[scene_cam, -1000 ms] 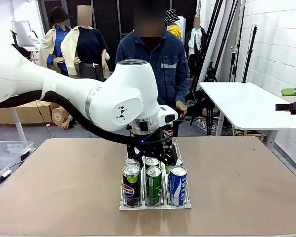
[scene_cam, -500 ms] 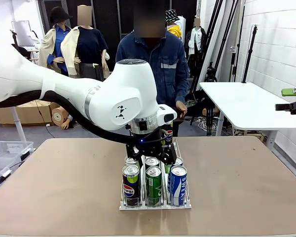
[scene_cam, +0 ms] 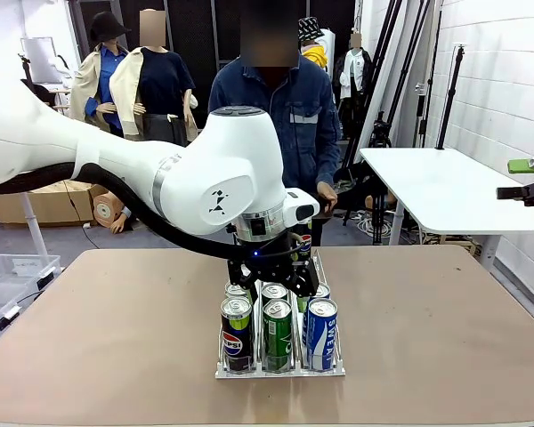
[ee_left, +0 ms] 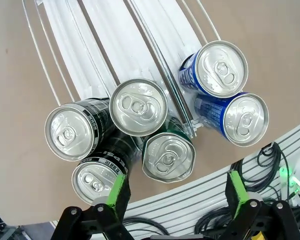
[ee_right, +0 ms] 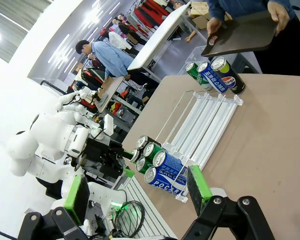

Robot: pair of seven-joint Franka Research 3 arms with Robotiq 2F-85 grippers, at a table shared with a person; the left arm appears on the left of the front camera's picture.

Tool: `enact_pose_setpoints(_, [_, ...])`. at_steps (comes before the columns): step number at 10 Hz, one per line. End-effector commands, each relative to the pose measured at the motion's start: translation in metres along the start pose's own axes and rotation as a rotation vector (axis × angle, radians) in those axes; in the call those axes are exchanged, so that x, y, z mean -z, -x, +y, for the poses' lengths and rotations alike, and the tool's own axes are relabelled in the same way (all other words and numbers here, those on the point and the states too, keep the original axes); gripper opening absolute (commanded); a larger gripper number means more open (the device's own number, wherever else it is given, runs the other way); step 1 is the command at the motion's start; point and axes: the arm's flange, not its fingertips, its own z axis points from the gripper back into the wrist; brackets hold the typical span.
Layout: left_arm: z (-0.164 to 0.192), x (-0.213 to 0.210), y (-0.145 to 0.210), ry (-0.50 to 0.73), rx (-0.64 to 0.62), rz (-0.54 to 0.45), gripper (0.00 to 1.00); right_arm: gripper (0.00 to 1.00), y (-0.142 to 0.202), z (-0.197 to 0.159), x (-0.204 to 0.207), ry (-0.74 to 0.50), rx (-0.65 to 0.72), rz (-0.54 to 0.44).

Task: Retrieve and hand over the desired beverage to the person.
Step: Pick up a can of the same type that the person held from the Automatic Can Dispenser.

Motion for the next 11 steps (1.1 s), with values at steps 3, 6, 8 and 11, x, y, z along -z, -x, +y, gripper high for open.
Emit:
enact_pose_setpoints(3, [0.0, 0.0, 0.0, 0.0, 0.0, 0.0, 1.0, 1.0, 0.0, 0.001, -0.001, -0.014, -0.002, -0.006])
enact_pose_setpoints(6, [-0.01, -0.002, -0.008, -0.011, -0.001, 0.022, 1.0, 1.0, 0.0, 0.001, -0.001, -0.014, -0.002, -0.006])
enact_pose_setpoints(8, [-0.017, 0.002, -0.016, -0.032, -0.012, 0.025, 1.0, 1.0, 0.0, 0.001, -0.001, -0.014, -0.002, -0.006])
enact_pose_setpoints(11, [-0.026, 0.013, -0.023, -0.067, -0.027, 0.035, 1.0, 1.0, 0.0, 0.001, -0.001, -0.014, -0.002, -0.006])
